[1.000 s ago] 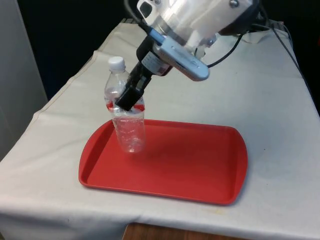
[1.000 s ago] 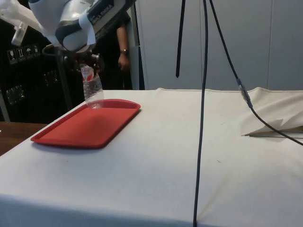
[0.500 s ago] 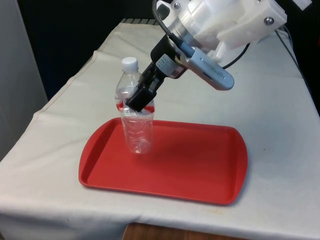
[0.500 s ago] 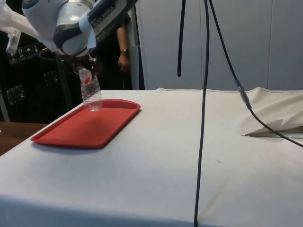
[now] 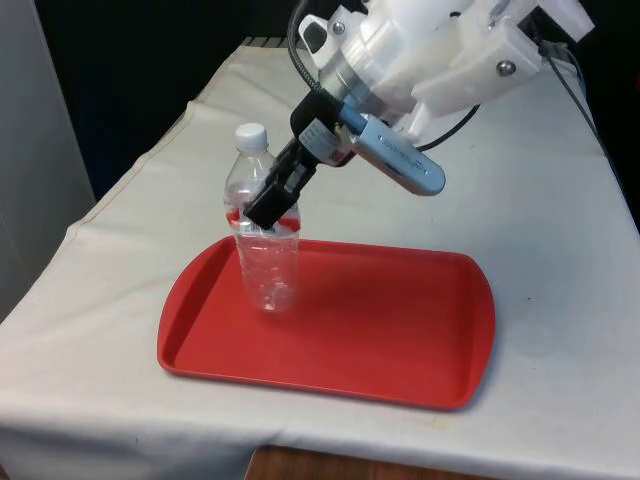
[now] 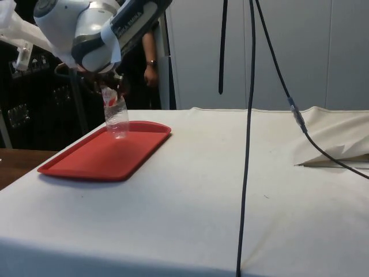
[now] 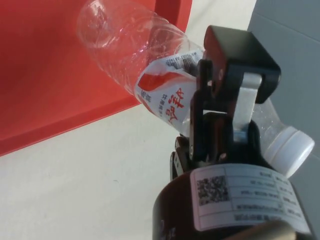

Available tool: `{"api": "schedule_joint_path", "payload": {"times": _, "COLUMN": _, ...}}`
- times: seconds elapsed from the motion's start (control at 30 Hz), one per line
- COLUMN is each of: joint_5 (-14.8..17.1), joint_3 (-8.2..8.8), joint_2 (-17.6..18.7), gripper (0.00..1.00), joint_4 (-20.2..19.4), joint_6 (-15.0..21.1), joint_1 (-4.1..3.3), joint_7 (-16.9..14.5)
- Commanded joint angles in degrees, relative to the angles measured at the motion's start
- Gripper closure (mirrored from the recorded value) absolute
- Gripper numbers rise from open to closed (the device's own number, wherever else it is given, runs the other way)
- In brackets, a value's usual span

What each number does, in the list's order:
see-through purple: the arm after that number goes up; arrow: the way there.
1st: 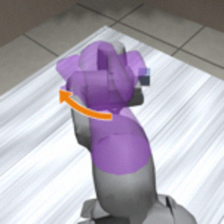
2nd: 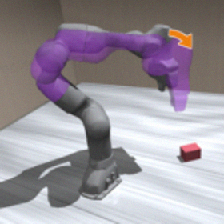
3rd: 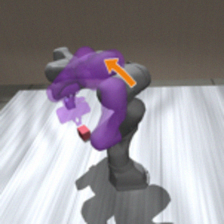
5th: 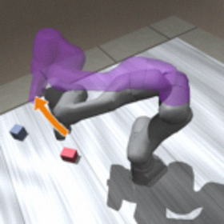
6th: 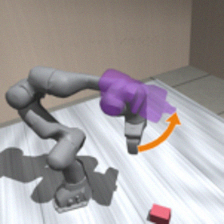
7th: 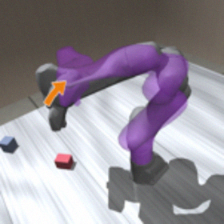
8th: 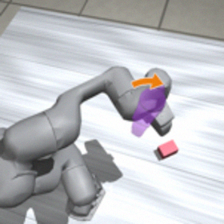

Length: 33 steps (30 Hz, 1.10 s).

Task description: Place the bottle upright on the tray.

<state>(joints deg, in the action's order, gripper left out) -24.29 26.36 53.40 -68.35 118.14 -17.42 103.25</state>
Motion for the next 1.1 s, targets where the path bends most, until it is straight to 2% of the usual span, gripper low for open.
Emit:
{"api": "schedule_joint_path", "payload": {"times": 0.0, "joint_5": 0.2, "joint_3": -0.17, "joint_2": -0.1, "gripper": 0.86, "joint_4": -0.3, "joint_6": 1.2, "joint_1": 0.17, "joint_7": 0.3}}
{"api": "schedule_joint_path", "payload": {"times": 0.03, "joint_5": 0.0, "joint_3": -0.11, "joint_2": 0.0, "gripper": 0.86, "joint_4": 0.0, "joint_6": 0.0, "joint_1": 0.06, "joint_7": 0.1}}
{"api": "schedule_joint_path", "payload": {"times": 0.07, "joint_5": 0.2, "joint_3": -0.29, "joint_2": -0.1, "gripper": 0.86, "joint_4": -0.3, "joint_6": 1.2, "joint_1": 0.23, "joint_7": 0.5}}
{"api": "schedule_joint_path", "payload": {"times": 0.3, "joint_5": 0.3, "joint_3": -0.97, "joint_2": 0.3, "gripper": 0.86, "joint_4": -0.2, "joint_6": 1.3, "joint_1": 0.8, "joint_7": 1.3}}
{"api": "schedule_joint_path", "payload": {"times": 0.33, "joint_5": 0.0, "joint_3": -0.74, "joint_2": 0.3, "gripper": 0.86, "joint_4": 0.0, "joint_6": 0.1, "joint_1": 0.57, "joint_7": 0.9}}
{"api": "schedule_joint_path", "payload": {"times": 0.4, "joint_5": 0.3, "joint_3": -1.15, "joint_2": 0.5, "gripper": 0.86, "joint_4": -0.2, "joint_6": 1.3, "joint_1": 1.03, "joint_7": 1.4}}
{"api": "schedule_joint_path", "payload": {"times": 0.63, "joint_5": 0.3, "joint_3": -1.55, "joint_2": 0.8, "gripper": 0.86, "joint_4": -0.1, "joint_6": 1.3, "joint_1": 1.55, "joint_7": 2.0}}
{"api": "schedule_joint_path", "payload": {"times": 0.67, "joint_5": 0.0, "joint_3": -1.32, "joint_2": 0.9, "gripper": 0.86, "joint_4": -0.1, "joint_6": 0.3, "joint_1": 1.26, "joint_7": 1.8}}
{"api": "schedule_joint_path", "payload": {"times": 0.73, "joint_5": 0.3, "joint_3": -1.6, "joint_2": 0.7, "gripper": 0.86, "joint_4": -0.1, "joint_6": 1.2, "joint_1": 1.6, "joint_7": 2.1}}
{"api": "schedule_joint_path", "payload": {"times": 1.07, "joint_5": 0.1, "joint_3": -1.6, "joint_2": 0.9, "gripper": 0.86, "joint_4": 0.1, "joint_6": 0.4, "joint_1": 1.55, "joint_7": 2.1}}
